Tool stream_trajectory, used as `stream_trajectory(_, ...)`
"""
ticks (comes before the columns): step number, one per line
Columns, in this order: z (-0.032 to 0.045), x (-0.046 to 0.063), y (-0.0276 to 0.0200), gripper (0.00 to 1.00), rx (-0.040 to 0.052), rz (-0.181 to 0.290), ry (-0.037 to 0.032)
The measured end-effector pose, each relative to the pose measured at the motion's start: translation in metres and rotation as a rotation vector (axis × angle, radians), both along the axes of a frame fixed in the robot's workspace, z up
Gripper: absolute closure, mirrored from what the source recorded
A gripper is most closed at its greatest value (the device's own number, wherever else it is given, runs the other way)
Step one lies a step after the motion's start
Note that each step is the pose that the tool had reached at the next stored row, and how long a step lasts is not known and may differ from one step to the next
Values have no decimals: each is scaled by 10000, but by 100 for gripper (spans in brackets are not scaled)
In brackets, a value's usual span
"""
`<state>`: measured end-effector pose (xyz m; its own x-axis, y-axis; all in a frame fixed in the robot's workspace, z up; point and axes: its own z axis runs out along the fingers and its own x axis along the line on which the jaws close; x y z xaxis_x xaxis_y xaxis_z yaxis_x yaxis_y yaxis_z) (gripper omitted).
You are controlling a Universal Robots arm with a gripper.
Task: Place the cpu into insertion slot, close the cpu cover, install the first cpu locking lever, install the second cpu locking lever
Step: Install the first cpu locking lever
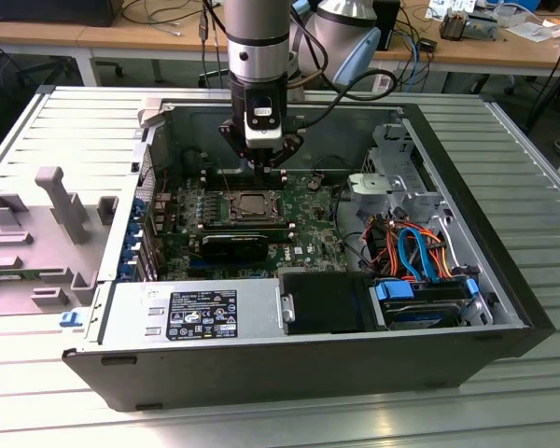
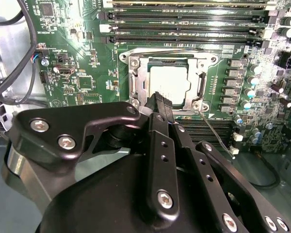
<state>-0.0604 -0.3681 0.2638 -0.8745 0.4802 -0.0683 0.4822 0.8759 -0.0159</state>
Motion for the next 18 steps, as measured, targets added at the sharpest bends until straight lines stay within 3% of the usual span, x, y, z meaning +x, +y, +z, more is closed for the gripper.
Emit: stream_trajectory(18, 0, 0, 0, 89, 24, 224, 0)
